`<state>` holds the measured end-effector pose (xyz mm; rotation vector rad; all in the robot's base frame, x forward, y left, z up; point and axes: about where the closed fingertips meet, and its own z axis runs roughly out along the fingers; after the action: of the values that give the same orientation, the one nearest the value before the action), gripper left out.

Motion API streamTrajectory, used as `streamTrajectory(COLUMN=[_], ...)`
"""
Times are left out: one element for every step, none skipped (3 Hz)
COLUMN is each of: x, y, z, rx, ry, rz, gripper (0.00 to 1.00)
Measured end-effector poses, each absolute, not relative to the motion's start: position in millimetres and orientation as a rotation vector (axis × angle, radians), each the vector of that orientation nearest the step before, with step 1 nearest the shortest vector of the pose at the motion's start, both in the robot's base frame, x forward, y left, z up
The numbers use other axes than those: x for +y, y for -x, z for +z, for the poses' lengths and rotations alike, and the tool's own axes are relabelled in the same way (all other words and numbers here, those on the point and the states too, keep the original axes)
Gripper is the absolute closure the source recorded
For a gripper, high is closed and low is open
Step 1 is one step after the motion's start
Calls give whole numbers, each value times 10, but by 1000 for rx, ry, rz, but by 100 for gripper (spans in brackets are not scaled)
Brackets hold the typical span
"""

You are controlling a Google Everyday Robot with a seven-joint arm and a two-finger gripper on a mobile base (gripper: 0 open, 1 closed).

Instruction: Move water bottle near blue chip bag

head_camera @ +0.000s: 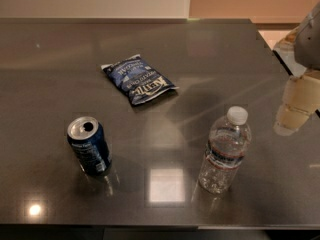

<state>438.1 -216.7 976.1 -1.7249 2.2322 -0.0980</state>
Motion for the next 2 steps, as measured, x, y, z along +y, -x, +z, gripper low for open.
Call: streamTrajectory(x=[-2166, -2048], y=[-4381, -4332], z=[9761, 9765], rx=[2232, 2162], ry=[1725, 1767], rz=[-98, -51], gripper=[0, 0])
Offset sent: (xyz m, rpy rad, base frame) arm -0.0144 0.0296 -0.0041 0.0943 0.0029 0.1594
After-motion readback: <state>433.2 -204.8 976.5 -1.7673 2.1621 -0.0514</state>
